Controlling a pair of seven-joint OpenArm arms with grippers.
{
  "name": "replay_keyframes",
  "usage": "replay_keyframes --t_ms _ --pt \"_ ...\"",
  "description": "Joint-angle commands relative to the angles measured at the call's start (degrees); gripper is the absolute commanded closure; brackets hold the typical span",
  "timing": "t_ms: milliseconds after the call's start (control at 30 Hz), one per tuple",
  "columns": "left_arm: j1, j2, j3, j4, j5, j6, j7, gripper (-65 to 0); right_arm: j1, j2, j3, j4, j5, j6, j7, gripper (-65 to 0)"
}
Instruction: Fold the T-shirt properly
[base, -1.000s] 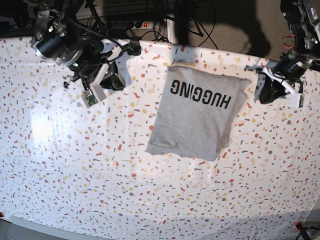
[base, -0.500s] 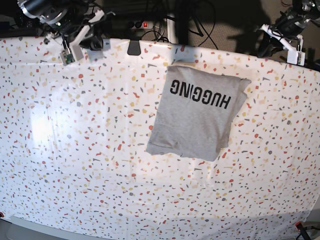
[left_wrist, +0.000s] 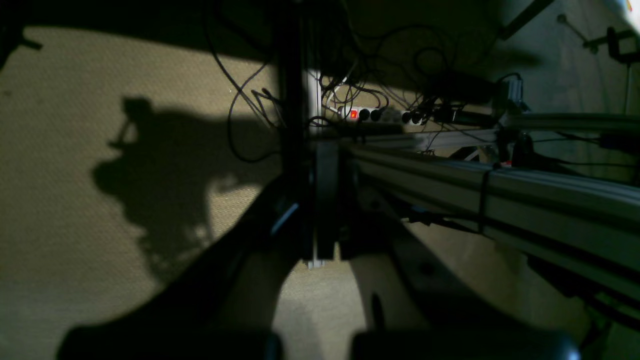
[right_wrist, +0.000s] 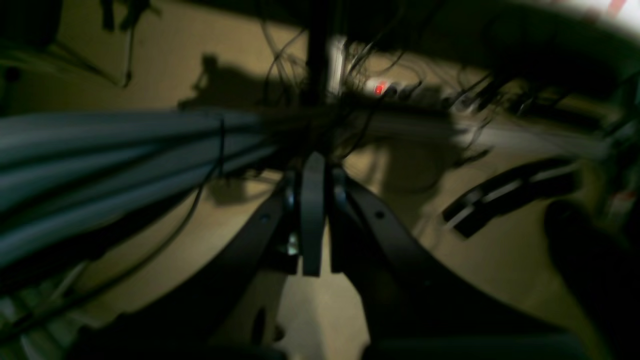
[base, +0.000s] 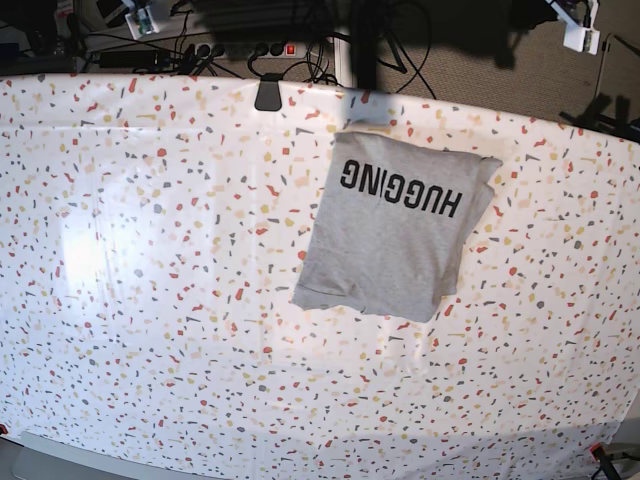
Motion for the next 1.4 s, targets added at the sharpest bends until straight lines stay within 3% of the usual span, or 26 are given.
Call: replay_keyframes --t_ms 0,167,433,800,900,1033,1133,1233,1367 --pt "0.81 -0.33 -0.26 -0.39 -0.83 -0.45 -1.49 0.0 -0.81 -0.17 0.2 -1.46 -0.81 0.32 1.51 0.0" --pt "0.04 -0.31 0.57 -10.03 0.59 -0.45 -4.57 0.0 0.33 0.15 -0.26 -15.41 -9.62 0.32 10.71 0.0" --pt "-6.97 -0.35 7.58 -34.32 14.01 -0.45 -15.87 0.0 11.65 0.63 -0.26 -38.16 -18.12 0.32 12.85 0.0" --pt "-23.02 -0.33 10.32 -65.96 25.4 -0.45 -25.77 0.0 31.54 9.11 -0.26 -75.47 -23.02 0.26 20.35 0.0" --pt "-25.97 -0.28 10.32 -70.1 27.78 -0.45 -27.02 0.0 35.8 11.21 -0.26 -84.3 -27.65 -3.3 26.14 0.0" --pt "-28.09 0.31 10.32 -72.06 31.1 6.27 -29.88 0.0 40.15 12.48 -0.96 -92.52 -38.47 -9.84 33.27 0.0" --pt "-28.59 1.11 10.32 -72.17 34.93 10.4 -32.98 0.0 42.23 12.68 -5.4 -95.51 -43.32 -16.7 36.87 0.0" --pt "-29.33 1.95 10.32 -72.19 35.23 12.02 -34.01 0.0 43.95 12.48 -12.81 -96.76 -41.38 -20.26 37.4 0.0" --pt "-30.8 3.69 10.32 -72.5 35.26 12.0 -34.4 0.0 46.51 11.34 -23.5 -98.68 -31.58 -20.92 37.42 0.0"
